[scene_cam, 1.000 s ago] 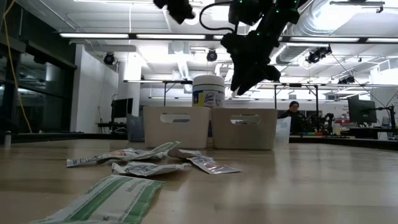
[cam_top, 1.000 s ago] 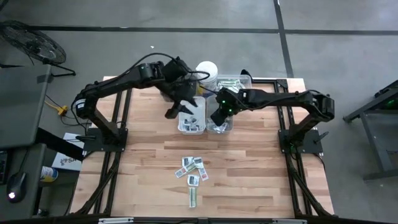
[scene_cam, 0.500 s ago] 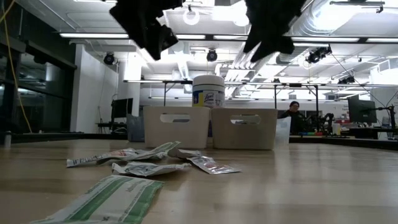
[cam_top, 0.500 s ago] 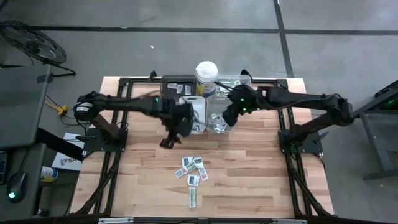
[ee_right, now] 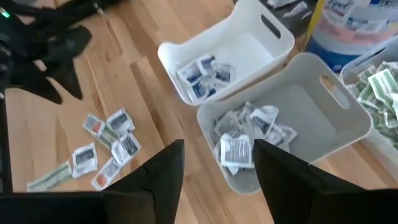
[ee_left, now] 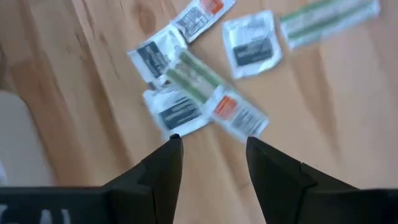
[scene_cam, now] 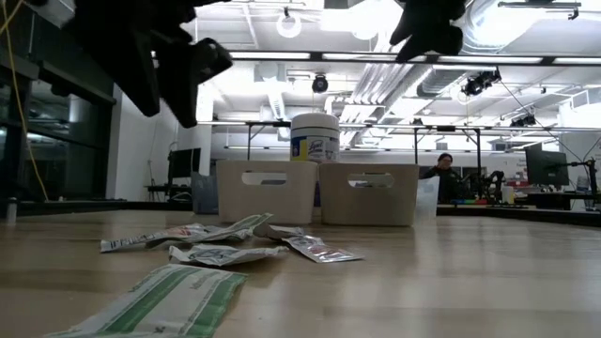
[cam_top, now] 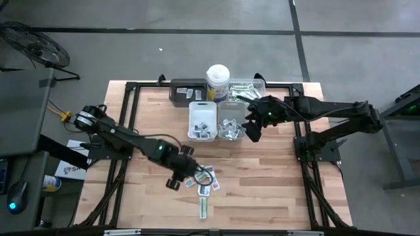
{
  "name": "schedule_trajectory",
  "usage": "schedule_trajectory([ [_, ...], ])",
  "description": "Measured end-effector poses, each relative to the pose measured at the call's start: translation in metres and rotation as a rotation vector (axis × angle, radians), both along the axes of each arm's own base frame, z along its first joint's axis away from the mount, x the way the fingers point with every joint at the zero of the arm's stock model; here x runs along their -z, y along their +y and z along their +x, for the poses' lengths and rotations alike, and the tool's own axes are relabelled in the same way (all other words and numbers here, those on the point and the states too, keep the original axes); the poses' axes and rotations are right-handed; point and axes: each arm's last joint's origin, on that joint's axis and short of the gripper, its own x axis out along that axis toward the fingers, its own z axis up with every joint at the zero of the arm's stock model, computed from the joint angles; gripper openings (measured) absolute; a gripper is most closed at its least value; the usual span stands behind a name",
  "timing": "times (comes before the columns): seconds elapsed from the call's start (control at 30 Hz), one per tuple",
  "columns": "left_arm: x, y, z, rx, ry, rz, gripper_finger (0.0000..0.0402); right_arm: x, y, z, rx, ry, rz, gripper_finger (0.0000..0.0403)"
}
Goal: Pick & Place First Aid Supplies
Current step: Put the ointment into the black transparent bin
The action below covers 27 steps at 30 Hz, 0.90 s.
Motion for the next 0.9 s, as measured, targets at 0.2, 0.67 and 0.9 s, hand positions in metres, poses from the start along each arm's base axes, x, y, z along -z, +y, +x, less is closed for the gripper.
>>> schedule_trajectory([
  [0.2,0.004,-0.022,-0.007,-0.285,-0.001,-0.146,0.0172,0.003,0.01,-0.002,-0.016,0.04,-0.019,0.0185],
  [0.67,0.04,-0.056,0.001,-0.519,0.025,-0.197,0.0172,0.004,0.021,-0.003,-0.033,0.057,-0.048,0.0185],
  [0.9,0.064,-0.058,0.004,-0.597,0.088,-0.153,0.0172,0.004,0.021,-0.004,-0.025,0.06,-0.026,0.0185],
])
